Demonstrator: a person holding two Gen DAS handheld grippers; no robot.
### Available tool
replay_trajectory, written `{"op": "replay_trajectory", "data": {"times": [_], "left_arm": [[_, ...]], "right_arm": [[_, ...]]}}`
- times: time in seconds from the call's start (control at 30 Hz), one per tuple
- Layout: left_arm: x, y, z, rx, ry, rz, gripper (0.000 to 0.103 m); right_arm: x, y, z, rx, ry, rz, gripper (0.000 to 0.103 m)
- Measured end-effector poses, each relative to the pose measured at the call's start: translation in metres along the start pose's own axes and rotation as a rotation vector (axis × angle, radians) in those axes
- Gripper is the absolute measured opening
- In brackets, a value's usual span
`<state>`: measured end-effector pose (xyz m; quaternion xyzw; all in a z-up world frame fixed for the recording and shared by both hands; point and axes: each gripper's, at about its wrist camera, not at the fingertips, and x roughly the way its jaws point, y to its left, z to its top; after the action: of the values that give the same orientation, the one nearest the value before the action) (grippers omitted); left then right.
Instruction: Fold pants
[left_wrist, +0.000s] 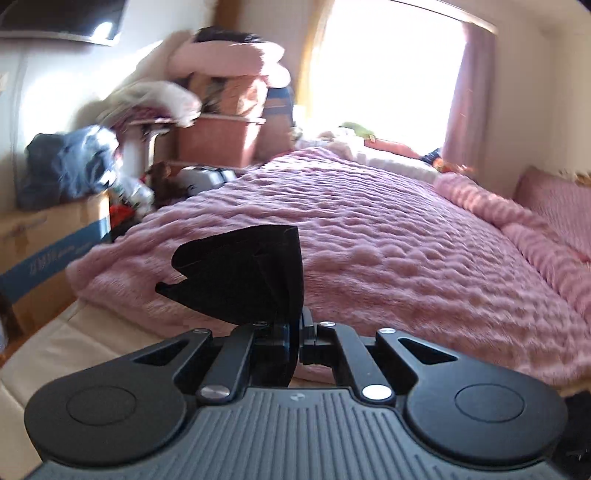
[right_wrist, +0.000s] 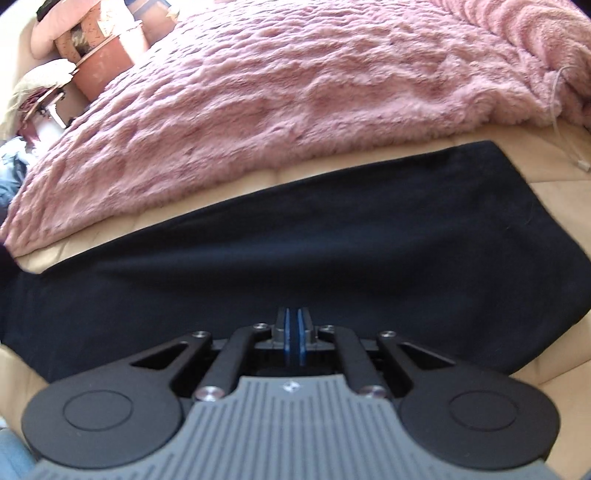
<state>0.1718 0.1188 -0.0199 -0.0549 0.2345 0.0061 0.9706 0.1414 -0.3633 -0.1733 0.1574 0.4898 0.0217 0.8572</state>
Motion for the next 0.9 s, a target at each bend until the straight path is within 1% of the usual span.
{"op": "replay_trajectory", "data": {"times": [0.07,0.13,0.23,0.33,0.4,0.47,0.5,0.57,0.6,0.63,0.67,0.7,0.77,0.8,0.87,0.9], "left_arm": [[0.005,-0.046,-0.005,0.103,0.000,-0.035,0.003],[0.010,-0.087,-0.013,0.183,0.005,-0.072,0.003],[0.016,-0.143,-0.044,0.308,0.041,-0.133,0.003],[0.025,-0.180,-0.085,0.418,0.114,-0.187,0.003],[0.027,-0.193,-0.109,0.474,0.163,-0.217,0.003],[0.025,-0.200,-0.128,0.515,0.208,-0.251,0.003],[0.025,-0.202,-0.134,0.525,0.228,-0.271,0.003],[0.023,-0.200,-0.142,0.529,0.290,-0.336,0.004],[0.021,-0.199,-0.145,0.529,0.321,-0.365,0.007],[0.019,-0.196,-0.146,0.517,0.358,-0.403,0.010],[0.019,-0.192,-0.146,0.496,0.392,-0.437,0.014],[0.020,-0.188,-0.146,0.471,0.423,-0.467,0.017],[0.025,-0.178,-0.145,0.410,0.483,-0.526,0.019],[0.027,-0.173,-0.145,0.377,0.506,-0.549,0.019],[0.033,-0.165,-0.146,0.321,0.541,-0.578,0.019],[0.037,-0.162,-0.147,0.288,0.560,-0.580,0.019]], "right_arm": [[-0.002,0.008,-0.004,-0.003,0.003,0.038,0.001],[-0.004,0.013,-0.006,-0.005,0.001,0.068,0.001],[-0.005,0.023,-0.010,-0.015,0.011,0.098,0.001],[-0.003,0.030,-0.015,-0.030,0.031,0.123,0.001],[-0.003,0.033,-0.019,-0.031,0.040,0.132,0.001],[-0.001,0.039,-0.022,-0.031,0.056,0.166,0.001],[0.000,0.042,-0.023,-0.033,0.063,0.183,0.001],[0.003,0.049,-0.024,-0.027,0.076,0.227,0.003],[0.004,0.051,-0.023,-0.019,0.082,0.248,0.008],[0.006,0.055,-0.023,-0.012,0.088,0.263,0.019],[0.007,0.057,-0.022,-0.009,0.090,0.276,0.024],[0.007,0.060,-0.021,-0.006,0.090,0.291,0.026],[0.011,0.064,-0.019,0.021,0.099,0.321,0.026],[0.013,0.066,-0.019,0.047,0.108,0.333,0.030],[0.017,0.065,-0.018,0.103,0.126,0.357,0.037],[0.020,0.063,-0.019,0.149,0.144,0.372,0.042]]}}
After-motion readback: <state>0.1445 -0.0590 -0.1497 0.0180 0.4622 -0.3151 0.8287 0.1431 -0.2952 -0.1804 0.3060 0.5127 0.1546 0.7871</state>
